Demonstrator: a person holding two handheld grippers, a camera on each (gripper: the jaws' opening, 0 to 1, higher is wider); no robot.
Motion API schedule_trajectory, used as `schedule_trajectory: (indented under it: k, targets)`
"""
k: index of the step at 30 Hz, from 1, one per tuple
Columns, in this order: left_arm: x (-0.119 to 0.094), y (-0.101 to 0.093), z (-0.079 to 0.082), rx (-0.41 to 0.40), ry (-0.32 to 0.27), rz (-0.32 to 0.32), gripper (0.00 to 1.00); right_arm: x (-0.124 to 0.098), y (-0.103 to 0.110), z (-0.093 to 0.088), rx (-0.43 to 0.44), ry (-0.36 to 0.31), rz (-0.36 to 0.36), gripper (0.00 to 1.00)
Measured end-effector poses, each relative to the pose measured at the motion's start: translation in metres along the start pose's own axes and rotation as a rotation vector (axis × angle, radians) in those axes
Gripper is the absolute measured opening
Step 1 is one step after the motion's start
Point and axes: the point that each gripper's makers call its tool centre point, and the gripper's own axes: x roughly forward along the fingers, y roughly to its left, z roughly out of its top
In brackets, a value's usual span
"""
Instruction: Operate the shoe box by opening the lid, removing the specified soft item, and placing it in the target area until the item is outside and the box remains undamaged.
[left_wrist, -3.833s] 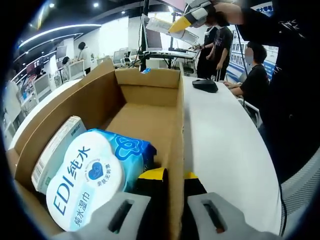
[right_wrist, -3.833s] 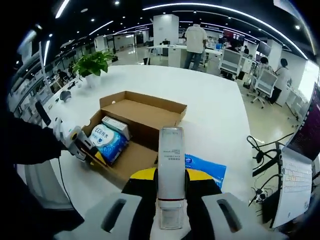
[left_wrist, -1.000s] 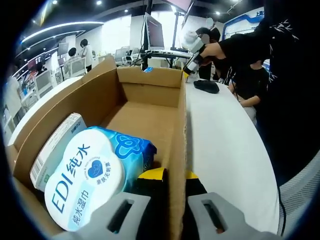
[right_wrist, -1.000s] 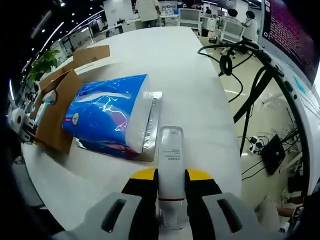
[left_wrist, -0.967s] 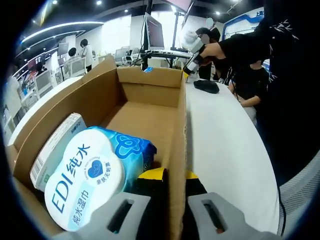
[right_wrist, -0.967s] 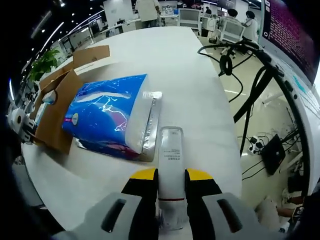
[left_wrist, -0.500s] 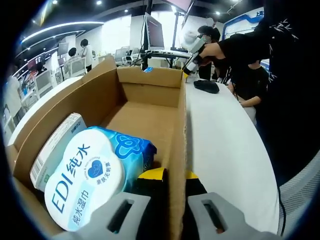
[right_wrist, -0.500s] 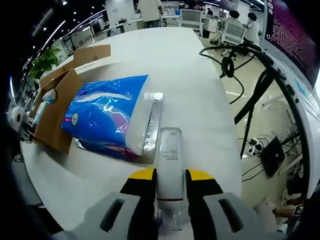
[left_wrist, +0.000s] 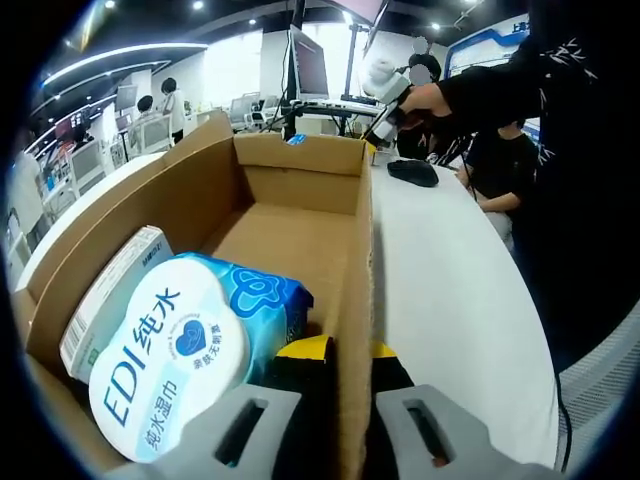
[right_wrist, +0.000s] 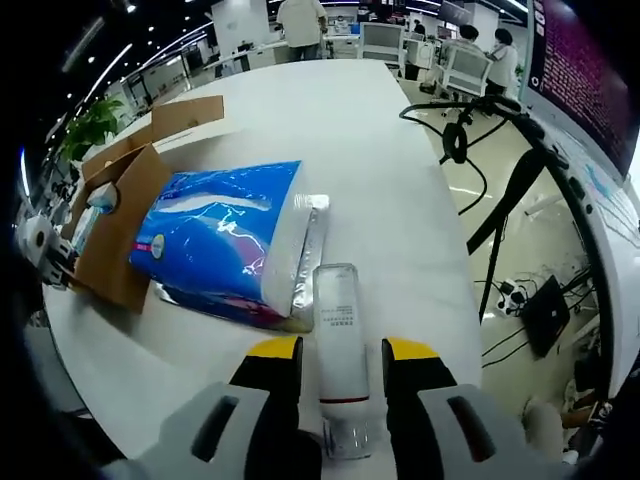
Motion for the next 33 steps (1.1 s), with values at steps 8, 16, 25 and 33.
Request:
schedule_trajectory:
  k: [8,16,25,33]
  targets:
    - [0.0,0.0,0.0,-0.002,0.001,0.001,0.02,-0.012,0.003,0.008,-0.002,-0.027,0.005,0.33]
    - [0.0,0.001,-0.001,-0.014,0.003,0.003,0.02,-0.028,0.007,0.023,-0.002,-0.068,0.029,0.34]
    - [0.001,0.002,-0.001,-0.029,0.008,0.003,0.02,-0.053,0.015,0.046,-0.062,-0.137,0.061,0.35]
    - [0.001,-0.001,0.002,-0.032,0.008,0.004,0.02,-0.085,0.031,0.054,-0.174,-0.176,0.097,0.37]
